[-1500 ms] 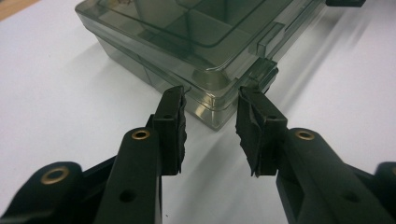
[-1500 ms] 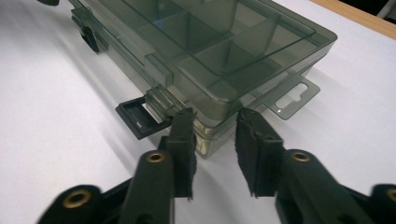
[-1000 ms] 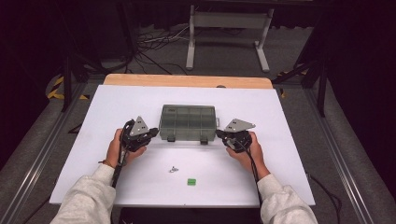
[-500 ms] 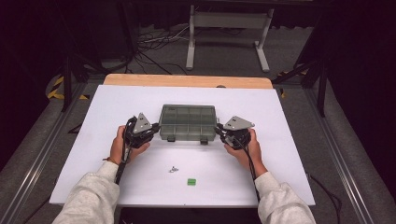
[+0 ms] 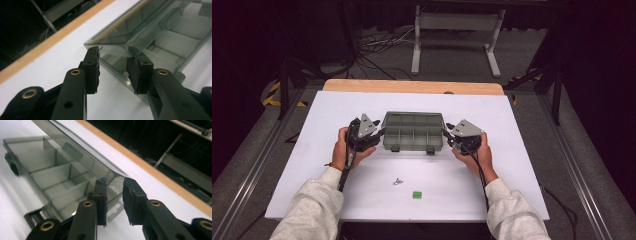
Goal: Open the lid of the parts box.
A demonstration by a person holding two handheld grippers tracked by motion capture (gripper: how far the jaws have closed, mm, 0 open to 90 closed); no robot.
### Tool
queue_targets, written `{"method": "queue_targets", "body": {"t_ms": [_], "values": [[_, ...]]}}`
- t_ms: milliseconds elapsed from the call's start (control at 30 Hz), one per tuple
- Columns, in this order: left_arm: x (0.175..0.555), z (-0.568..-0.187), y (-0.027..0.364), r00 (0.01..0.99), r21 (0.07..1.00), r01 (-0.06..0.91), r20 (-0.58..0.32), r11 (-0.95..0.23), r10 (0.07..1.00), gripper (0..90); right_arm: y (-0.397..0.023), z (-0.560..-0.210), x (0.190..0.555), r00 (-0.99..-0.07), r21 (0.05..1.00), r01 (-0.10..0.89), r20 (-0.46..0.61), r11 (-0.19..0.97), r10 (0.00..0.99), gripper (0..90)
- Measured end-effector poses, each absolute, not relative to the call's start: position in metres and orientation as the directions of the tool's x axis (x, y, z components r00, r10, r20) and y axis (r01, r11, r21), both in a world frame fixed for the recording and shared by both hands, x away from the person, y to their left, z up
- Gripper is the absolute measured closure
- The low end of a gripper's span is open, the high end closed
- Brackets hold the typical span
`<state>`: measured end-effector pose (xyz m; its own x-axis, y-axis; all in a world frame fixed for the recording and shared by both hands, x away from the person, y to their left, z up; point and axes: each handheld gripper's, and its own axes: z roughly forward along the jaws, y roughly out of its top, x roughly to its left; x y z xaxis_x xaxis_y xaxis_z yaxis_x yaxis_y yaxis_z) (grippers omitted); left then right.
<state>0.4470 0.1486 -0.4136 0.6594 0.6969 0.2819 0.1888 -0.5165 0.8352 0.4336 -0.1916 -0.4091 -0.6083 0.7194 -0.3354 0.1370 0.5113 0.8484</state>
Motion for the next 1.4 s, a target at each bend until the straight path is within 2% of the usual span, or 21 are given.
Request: {"method": "queue_targets", "body": {"t_ms": [67,333,433,600,833,1000,1267,1400], "values": [[0.449,-0.407,0.147,0.656,0.834,0.164,0.307,-0.527,0.69,66.3,-0.191,-0.401,0.436,-0.606,0.851,0.127,-0.341,0.51,0.719,73.6],[0.459,-0.394,0.145,0.652,0.845,0.135,0.318,-0.518,0.688,73.0,-0.192,-0.388,0.447,-0.608,0.868,0.129,-0.314,0.48,0.729,77.4],[0.465,-0.39,0.148,0.656,0.855,0.145,0.293,-0.497,0.695,74.5,-0.191,-0.382,0.453,-0.606,0.874,0.146,-0.292,0.464,0.74,78.5],[0.475,-0.384,0.146,0.668,0.869,0.163,0.252,-0.468,0.7,73.6,-0.19,-0.377,0.461,-0.593,0.888,0.158,-0.264,0.431,0.761,77.9],[0.486,-0.383,0.142,0.66,0.872,0.177,0.239,-0.457,0.712,70.2,-0.188,-0.376,0.472,-0.586,0.896,0.172,-0.241,0.41,0.774,77.7],[0.497,-0.387,0.143,0.659,0.884,0.209,0.188,-0.418,0.728,69.0,-0.192,-0.376,0.484,-0.572,0.917,0.197,-0.181,0.348,0.8,77.8],[0.512,-0.399,0.143,0.646,0.885,0.268,0.129,-0.381,0.752,68.8,-0.191,-0.387,0.496,-0.54,0.928,0.21,-0.152,0.307,0.828,77.3],[0.52,-0.409,0.141,0.624,0.883,0.298,0.107,-0.363,0.774,65.4,-0.192,-0.394,0.505,-0.532,0.933,0.237,-0.109,0.271,0.84,77.9]]}}
